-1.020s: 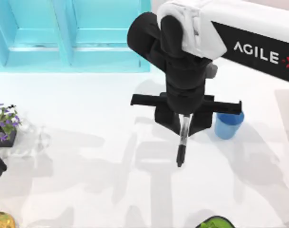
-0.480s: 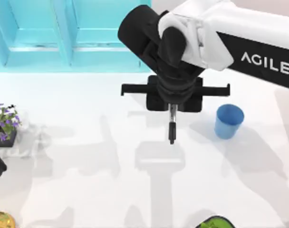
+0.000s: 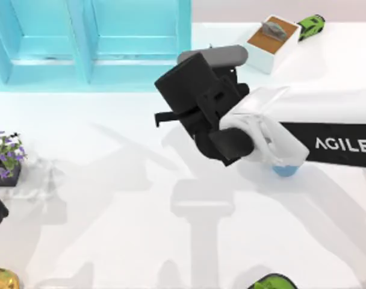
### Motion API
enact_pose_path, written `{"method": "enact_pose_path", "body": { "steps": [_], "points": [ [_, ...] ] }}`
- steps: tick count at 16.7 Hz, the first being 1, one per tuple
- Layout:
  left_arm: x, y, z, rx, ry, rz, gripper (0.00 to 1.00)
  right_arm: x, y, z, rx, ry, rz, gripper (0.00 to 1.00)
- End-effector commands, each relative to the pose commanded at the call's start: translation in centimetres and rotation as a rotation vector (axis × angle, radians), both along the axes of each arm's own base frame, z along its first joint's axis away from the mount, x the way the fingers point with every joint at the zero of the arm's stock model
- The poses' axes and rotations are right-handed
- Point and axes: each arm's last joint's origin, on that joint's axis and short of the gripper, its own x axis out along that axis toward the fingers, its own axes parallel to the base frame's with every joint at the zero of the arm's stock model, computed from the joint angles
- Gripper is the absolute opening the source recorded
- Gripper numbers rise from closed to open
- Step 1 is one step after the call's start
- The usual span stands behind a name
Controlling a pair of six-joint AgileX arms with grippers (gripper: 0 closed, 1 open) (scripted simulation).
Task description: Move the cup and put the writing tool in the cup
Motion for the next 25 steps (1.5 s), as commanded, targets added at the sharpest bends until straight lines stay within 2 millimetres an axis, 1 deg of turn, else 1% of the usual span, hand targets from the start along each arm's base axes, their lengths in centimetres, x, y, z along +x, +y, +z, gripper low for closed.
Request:
{"method": "enact_pose_path", "body": {
  "steps": [3, 6, 8, 11, 13, 15, 17, 22, 25],
  "points": [
    [0.0, 0.0, 0.0, 0.000, 0.000, 0.000, 1.00, -1.6, -1.5, -1.9, -0.072, -0.201, -0.029, 0.00],
    [0.0, 0.0, 0.0, 0.000, 0.000, 0.000, 1.00, -3.8, -3.5, -2.2, -0.112, -0.370, -0.089, 0.00],
    [0.0, 0.0, 0.0, 0.000, 0.000, 0.000, 1.00, -5.5, -4.8, -1.6, -0.109, -0.463, -0.136, 0.00],
    [0.0, 0.0, 0.0, 0.000, 0.000, 0.000, 1.00, -7.9, -6.4, 0.2, -0.059, -0.577, -0.199, 0.00],
    [0.0, 0.0, 0.0, 0.000, 0.000, 0.000, 1.00, -9.2, -7.2, 1.5, -0.010, -0.632, -0.226, 0.00],
    [0.0, 0.0, 0.0, 0.000, 0.000, 0.000, 1.00, -10.1, -7.6, 2.4, 0.032, -0.667, -0.242, 0.00],
    [0.0, 0.0, 0.0, 0.000, 0.000, 0.000, 1.00, -10.4, -7.8, 2.8, 0.051, -0.681, -0.248, 0.00],
    [0.0, 0.0, 0.0, 0.000, 0.000, 0.000, 1.00, -10.2, -7.8, 2.8, 0.049, -0.680, -0.251, 0.00],
    [0.0, 0.0, 0.0, 0.000, 0.000, 0.000, 1.00, -8.7, -8.2, 2.2, 0.054, -0.683, -0.252, 0.00]
  ]
}}
